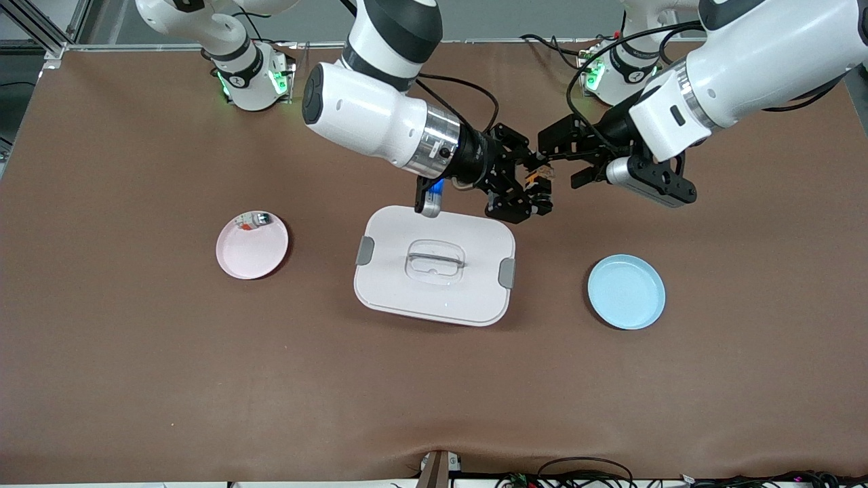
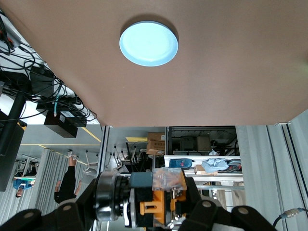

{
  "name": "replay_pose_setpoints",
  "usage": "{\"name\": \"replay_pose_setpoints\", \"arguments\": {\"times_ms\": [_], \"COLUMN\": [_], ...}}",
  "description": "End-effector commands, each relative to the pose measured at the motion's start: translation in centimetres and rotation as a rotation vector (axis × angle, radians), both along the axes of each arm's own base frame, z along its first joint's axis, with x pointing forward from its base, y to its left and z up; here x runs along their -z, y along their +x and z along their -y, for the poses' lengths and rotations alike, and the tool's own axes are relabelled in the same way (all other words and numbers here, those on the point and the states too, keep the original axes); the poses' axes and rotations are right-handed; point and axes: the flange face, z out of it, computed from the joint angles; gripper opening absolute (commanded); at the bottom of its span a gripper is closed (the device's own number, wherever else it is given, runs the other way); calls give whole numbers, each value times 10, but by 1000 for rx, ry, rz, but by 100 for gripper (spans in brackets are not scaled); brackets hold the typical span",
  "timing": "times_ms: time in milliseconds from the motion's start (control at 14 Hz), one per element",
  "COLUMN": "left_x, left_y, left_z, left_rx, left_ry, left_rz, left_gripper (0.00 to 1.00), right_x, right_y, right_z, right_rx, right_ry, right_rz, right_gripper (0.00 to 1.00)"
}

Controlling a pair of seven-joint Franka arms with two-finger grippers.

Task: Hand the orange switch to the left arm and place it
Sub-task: 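Carry the switch over the box toward the left gripper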

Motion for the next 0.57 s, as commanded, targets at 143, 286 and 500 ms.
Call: {"name": "replay_pose_setpoints", "arguments": {"times_ms": [143,286,500], "left_x": [6,7,7], "left_y": [8,9,6], "left_z": [2,5,11], "left_rx": [-16,-18,-11], "left_ry": [17,13,13], "left_rz": [20,25,25], "left_gripper": [83,81,75], "right_x": [-17,-19,-25], "right_y": [3,4,4], "right_z": [-3,-3,-2], "right_rx": [28,44,55], "right_ry": [47,57,67], "right_rz": [3,13,3], "right_gripper": [0,0,0]}}
